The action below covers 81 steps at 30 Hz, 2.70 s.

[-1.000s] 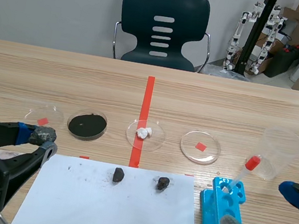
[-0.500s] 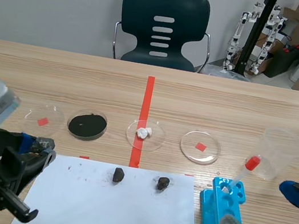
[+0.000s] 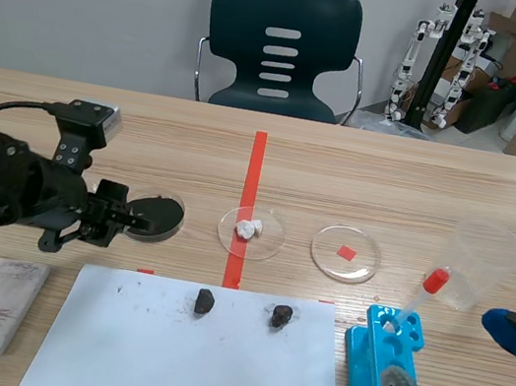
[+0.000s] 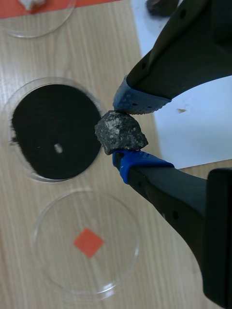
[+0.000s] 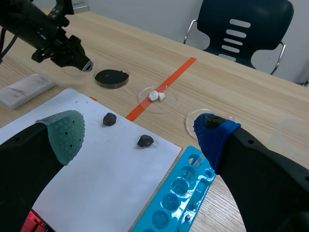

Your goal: Lower the mineral onto the iron filings and hold still

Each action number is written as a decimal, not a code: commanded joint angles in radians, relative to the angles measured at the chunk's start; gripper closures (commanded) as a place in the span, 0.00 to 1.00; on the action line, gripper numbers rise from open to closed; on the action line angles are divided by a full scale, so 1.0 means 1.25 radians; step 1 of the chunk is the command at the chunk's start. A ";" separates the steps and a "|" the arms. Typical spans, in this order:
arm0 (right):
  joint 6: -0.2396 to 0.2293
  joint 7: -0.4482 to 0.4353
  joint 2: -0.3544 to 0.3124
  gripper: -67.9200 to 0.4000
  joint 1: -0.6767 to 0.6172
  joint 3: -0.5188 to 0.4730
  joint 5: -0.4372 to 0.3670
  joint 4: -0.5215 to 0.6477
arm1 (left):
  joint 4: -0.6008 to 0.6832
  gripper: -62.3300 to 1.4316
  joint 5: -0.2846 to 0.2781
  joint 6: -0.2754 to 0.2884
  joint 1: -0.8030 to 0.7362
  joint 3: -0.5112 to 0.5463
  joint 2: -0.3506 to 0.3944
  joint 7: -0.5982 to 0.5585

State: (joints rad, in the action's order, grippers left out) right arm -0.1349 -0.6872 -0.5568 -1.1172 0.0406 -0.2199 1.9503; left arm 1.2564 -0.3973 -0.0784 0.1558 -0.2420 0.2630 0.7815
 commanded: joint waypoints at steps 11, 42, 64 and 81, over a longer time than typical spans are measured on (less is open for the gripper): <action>0.003 -0.013 0.000 0.30 0.003 -0.005 -0.006 0.005 | -0.250 0.89 -0.002 -0.008 0.268 -0.049 -0.071 0.107; 0.003 -0.013 0.000 0.30 0.003 -0.005 -0.006 0.005 | -0.509 0.89 0.031 -0.013 0.407 -0.049 -0.141 0.142; 0.003 -0.013 0.000 0.30 0.003 -0.005 -0.006 0.005 | -0.562 0.89 0.032 -0.013 0.408 -0.049 -0.159 0.109; 0.003 -0.013 0.000 0.30 0.003 -0.005 -0.006 0.005 | -0.562 0.89 0.037 -0.014 0.408 -0.049 -0.159 0.115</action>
State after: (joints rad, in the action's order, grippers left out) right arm -0.1345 -0.6876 -0.5568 -1.1168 0.0406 -0.2203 1.9503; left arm 0.5434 -0.3557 -0.0944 0.6456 -0.3111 0.0692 0.9234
